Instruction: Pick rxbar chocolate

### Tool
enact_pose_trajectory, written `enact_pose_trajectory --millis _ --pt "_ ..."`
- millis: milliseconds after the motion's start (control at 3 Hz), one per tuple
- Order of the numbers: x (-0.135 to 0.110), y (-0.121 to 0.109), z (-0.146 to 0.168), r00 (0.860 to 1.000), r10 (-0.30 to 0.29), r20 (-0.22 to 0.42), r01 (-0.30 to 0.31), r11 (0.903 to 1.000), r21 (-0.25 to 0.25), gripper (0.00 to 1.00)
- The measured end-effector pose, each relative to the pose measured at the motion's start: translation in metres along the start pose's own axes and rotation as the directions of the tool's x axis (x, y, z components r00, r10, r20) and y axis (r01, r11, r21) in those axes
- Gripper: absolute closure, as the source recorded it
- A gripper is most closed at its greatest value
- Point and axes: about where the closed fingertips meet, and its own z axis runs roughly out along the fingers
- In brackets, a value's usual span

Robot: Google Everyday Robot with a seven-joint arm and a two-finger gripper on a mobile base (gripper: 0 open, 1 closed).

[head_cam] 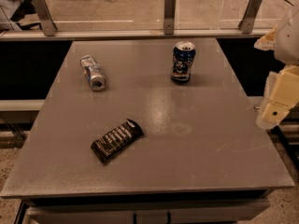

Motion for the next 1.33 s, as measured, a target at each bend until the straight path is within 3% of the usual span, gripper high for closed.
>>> enact_pose_trajectory --millis 333,667,1000,1333 --pt "0.0 0.0 0.0 1.0 0.0 0.0 0.0 1.0 0.0 0.0" --pt "-0.038 -0.002 0.02 0.992 -0.121 0.021 0.122 0.9919 -0.034 0.0" --pt "-0.102 0.006 0.054 0.934 -0.356 0.021 0.357 0.9326 -0.055 0.0" --pt "-0.153 0.024 0.089 0.83 -0.557 0.001 0.555 0.8276 -0.083 0.0"
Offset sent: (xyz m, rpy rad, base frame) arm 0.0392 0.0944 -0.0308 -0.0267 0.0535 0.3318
